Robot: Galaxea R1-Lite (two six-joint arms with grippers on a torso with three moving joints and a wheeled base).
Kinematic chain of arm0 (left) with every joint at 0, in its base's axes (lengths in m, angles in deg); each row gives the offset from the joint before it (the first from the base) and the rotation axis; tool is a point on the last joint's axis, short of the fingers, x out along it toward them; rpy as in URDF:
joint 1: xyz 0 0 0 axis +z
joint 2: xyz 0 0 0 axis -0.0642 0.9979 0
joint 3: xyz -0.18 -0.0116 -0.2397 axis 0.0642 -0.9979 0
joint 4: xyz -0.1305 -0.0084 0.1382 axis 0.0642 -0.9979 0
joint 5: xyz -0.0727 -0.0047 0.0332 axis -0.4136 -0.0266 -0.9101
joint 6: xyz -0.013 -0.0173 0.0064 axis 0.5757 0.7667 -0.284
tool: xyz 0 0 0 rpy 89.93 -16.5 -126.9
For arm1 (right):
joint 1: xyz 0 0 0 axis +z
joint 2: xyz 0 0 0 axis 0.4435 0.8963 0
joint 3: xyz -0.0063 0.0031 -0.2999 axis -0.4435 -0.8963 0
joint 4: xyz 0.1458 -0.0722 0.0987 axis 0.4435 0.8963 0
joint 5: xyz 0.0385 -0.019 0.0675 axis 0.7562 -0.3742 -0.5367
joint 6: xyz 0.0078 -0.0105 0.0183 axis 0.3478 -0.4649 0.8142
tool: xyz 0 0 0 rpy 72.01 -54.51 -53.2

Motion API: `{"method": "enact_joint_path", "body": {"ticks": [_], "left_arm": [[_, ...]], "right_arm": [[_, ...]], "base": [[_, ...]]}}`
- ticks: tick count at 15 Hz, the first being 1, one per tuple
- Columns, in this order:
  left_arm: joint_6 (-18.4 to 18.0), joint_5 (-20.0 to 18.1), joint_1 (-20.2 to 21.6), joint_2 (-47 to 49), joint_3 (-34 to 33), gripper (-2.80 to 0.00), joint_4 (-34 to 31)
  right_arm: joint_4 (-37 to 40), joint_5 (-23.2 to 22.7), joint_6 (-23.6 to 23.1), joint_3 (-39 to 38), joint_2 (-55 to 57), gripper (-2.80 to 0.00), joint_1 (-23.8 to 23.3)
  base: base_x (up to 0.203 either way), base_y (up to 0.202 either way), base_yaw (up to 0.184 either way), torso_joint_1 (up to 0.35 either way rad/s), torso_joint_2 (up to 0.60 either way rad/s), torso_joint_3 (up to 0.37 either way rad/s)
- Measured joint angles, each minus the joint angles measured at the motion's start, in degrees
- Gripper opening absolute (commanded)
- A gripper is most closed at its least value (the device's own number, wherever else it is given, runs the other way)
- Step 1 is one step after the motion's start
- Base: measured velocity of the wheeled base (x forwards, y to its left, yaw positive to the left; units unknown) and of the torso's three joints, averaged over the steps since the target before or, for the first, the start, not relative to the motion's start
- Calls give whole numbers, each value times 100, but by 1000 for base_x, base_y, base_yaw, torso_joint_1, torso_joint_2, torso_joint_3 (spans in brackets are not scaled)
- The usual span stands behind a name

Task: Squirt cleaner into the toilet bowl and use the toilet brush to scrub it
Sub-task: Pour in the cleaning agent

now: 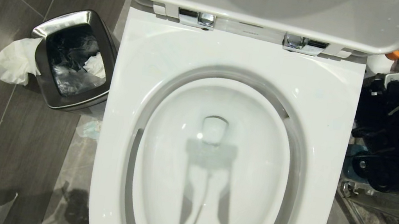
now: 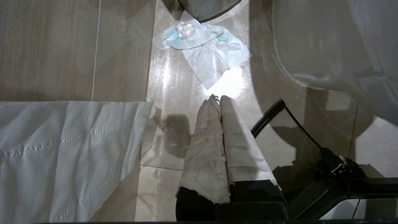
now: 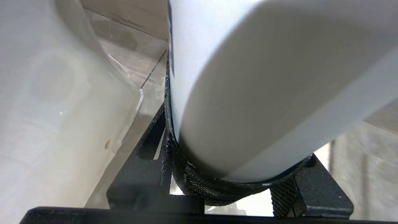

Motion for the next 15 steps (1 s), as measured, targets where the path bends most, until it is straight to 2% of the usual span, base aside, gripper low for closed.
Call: {"method": "enact_joint_path", "body": {"ticks": [12,15], "left_arm": [[0,-1,0,0,0,-280,0],[0,0,0,0,0,-280,0]], "right_arm": [[8,236,277,-1652,-1628,-280,0],[241,248,363,-1935,-2011,-280,2]], "base": [[0,0,0,0,0,0],[0,0,0,0,0,0]]}}
